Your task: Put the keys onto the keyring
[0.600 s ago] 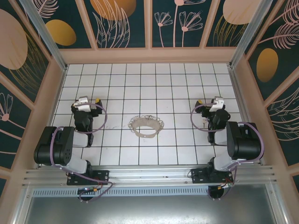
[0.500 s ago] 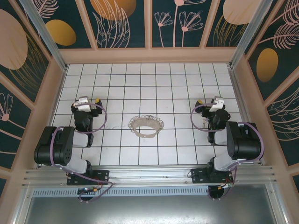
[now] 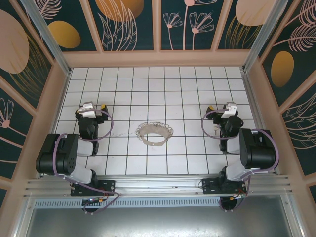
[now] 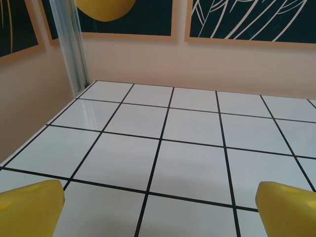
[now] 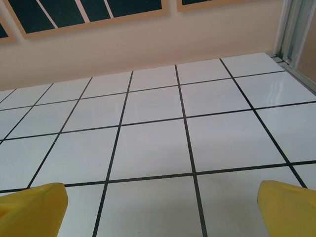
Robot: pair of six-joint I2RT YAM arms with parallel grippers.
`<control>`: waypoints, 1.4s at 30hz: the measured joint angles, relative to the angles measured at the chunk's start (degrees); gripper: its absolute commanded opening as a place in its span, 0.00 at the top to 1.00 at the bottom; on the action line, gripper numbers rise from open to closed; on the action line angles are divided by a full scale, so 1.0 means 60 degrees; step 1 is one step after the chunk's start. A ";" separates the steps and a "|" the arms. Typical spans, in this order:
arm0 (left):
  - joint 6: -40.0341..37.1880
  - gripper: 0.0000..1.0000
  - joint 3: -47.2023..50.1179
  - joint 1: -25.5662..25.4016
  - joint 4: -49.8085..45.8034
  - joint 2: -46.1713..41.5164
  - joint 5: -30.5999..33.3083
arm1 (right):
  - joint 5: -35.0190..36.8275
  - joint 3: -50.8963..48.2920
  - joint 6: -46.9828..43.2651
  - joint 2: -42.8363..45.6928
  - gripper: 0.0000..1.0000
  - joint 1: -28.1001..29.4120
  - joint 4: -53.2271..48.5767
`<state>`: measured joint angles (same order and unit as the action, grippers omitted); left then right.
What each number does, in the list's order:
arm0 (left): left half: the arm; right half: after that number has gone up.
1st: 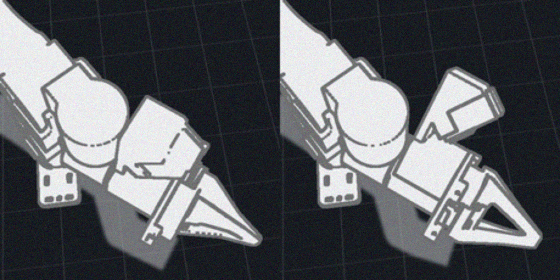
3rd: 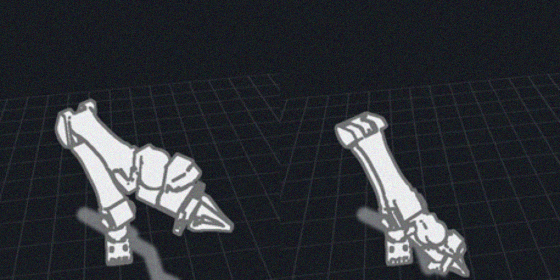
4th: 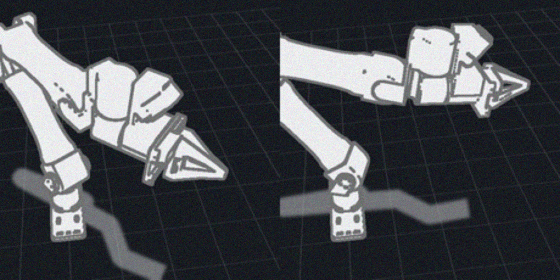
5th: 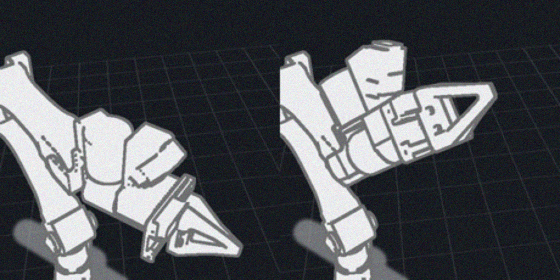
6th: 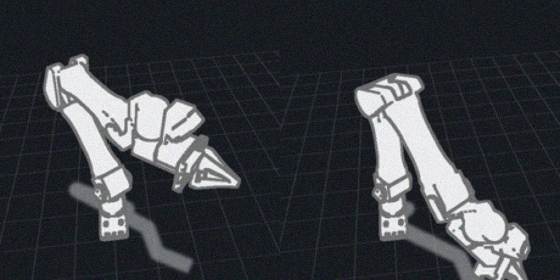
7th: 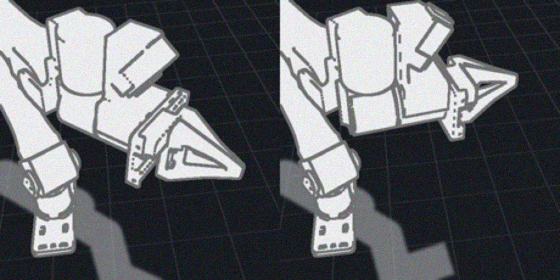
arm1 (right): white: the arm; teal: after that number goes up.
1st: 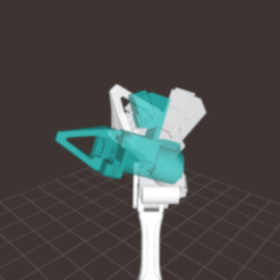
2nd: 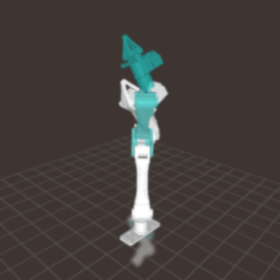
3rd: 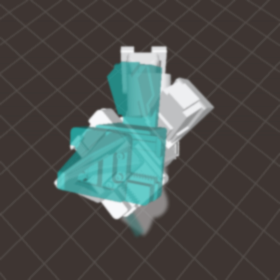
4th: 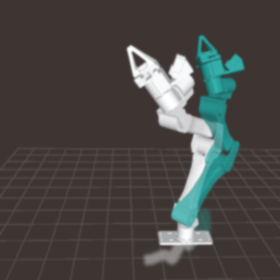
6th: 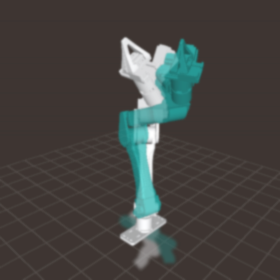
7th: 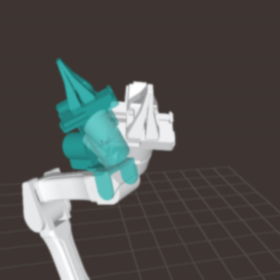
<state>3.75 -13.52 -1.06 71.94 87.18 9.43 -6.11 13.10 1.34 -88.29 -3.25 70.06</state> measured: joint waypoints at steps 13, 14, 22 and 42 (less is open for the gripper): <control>0.0208 0.01 -0.0495 0.0000 -0.2051 -0.1632 0.0066 | 0.0645 0.0714 0.0342 0.1614 0.01 -0.0033 -0.2255; 0.0284 0.01 -0.0718 0.0000 -0.2437 -0.1803 0.0066 | 0.0729 0.0831 0.0495 0.1840 0.01 -0.0033 -0.2554; 0.2058 0.02 -0.2845 0.0000 -0.6127 -0.2849 -0.0754 | 0.0419 0.2350 0.2357 0.2656 0.05 -0.0255 -0.5898; 0.5297 0.01 -0.4182 -0.3646 -0.9133 -0.1541 -0.2994 | -0.2193 0.3442 0.4047 0.1388 0.48 0.4641 -1.0863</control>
<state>35.53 -38.61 -22.94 17.15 77.93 -8.54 -19.27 33.76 25.63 -79.96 24.60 4.89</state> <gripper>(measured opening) 0.987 0.528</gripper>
